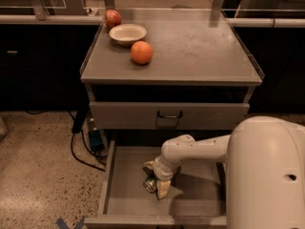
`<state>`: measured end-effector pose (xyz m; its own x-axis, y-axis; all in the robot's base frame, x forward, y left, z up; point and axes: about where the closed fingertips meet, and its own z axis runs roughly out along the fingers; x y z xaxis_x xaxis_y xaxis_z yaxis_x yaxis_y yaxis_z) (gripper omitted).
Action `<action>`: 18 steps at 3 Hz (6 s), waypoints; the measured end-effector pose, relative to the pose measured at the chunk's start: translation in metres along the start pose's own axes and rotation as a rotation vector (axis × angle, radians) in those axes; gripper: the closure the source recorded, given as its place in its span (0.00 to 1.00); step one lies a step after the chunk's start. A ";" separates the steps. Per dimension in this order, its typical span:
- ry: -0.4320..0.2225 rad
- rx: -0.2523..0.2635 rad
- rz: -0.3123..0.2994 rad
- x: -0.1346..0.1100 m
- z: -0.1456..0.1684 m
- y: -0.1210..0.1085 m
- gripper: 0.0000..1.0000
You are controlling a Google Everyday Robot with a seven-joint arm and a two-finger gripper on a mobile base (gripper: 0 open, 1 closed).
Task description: Pick green can from middle drawer and place on counter
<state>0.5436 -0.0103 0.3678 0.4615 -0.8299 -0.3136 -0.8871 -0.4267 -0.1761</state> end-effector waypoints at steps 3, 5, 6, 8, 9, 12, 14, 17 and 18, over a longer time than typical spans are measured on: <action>0.000 0.000 0.000 0.000 0.000 0.000 0.97; 0.001 -0.001 -0.001 0.000 0.000 0.000 1.00; 0.006 0.021 -0.024 -0.007 -0.027 0.004 1.00; 0.076 0.149 -0.109 -0.030 -0.139 0.021 1.00; 0.143 0.193 -0.117 -0.036 -0.179 0.027 1.00; 0.306 0.287 -0.111 -0.030 -0.297 0.030 1.00; 0.381 0.309 -0.152 -0.055 -0.381 0.021 1.00; 0.483 0.327 -0.227 -0.083 -0.486 -0.013 1.00; 0.524 0.351 -0.260 -0.090 -0.518 -0.034 1.00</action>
Offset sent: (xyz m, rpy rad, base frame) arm 0.0000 0.0000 0.0000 0.0000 0.0000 0.0000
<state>0.5256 -0.1073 0.8857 0.5137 -0.8183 0.2580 -0.6504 -0.5675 -0.5049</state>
